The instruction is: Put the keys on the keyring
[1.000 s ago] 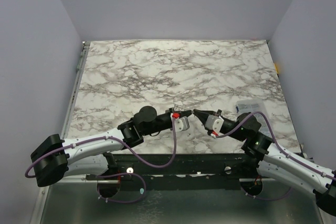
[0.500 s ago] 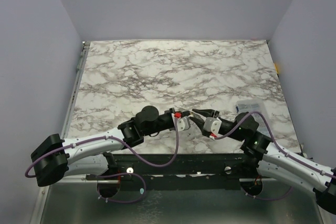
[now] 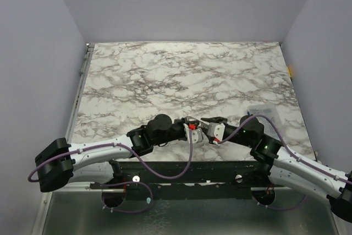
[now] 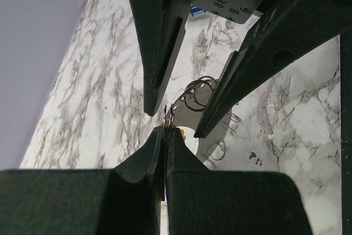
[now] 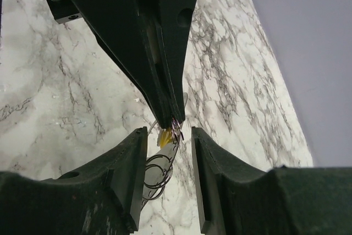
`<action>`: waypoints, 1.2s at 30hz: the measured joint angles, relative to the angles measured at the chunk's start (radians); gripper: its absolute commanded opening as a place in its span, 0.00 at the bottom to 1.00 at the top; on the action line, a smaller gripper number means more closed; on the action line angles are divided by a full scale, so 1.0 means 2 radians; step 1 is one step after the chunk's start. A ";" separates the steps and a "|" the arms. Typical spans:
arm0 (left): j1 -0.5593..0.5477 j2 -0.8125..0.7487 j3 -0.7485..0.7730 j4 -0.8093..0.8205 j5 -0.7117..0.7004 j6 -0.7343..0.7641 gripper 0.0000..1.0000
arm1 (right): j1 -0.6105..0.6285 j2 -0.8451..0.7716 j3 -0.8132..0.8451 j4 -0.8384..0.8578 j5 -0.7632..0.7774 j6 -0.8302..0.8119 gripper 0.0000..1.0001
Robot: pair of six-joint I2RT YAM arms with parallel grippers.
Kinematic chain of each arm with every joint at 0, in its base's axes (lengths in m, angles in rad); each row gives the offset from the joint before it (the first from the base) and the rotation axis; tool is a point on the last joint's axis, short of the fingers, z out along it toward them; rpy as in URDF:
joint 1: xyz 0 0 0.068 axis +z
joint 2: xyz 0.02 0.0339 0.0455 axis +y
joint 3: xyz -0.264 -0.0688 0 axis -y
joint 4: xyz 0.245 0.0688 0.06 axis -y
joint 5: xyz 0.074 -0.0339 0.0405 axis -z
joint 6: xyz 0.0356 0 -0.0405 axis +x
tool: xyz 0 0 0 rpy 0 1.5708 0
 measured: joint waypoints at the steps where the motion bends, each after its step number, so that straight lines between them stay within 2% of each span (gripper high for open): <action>1: 0.000 0.000 0.000 0.000 -0.001 0.001 0.00 | 0.000 0.001 0.000 -0.002 0.000 0.000 0.44; 8: -0.005 0.001 0.000 -0.007 -0.009 0.008 0.00 | 0.000 0.010 0.008 -0.010 0.000 0.000 0.38; 20: -0.020 0.013 0.007 -0.021 -0.030 0.026 0.00 | 0.000 0.015 0.009 -0.023 0.000 0.001 0.18; 25: -0.023 0.014 0.007 -0.024 -0.033 0.031 0.00 | 0.000 0.015 0.009 -0.026 0.001 0.000 0.15; 31: -0.025 0.015 0.007 -0.025 -0.035 0.035 0.00 | 0.000 0.015 0.009 -0.029 0.002 0.000 0.01; 36: -0.027 0.015 0.007 -0.025 -0.038 0.040 0.00 | 0.003 0.014 0.009 -0.028 0.011 -0.001 0.00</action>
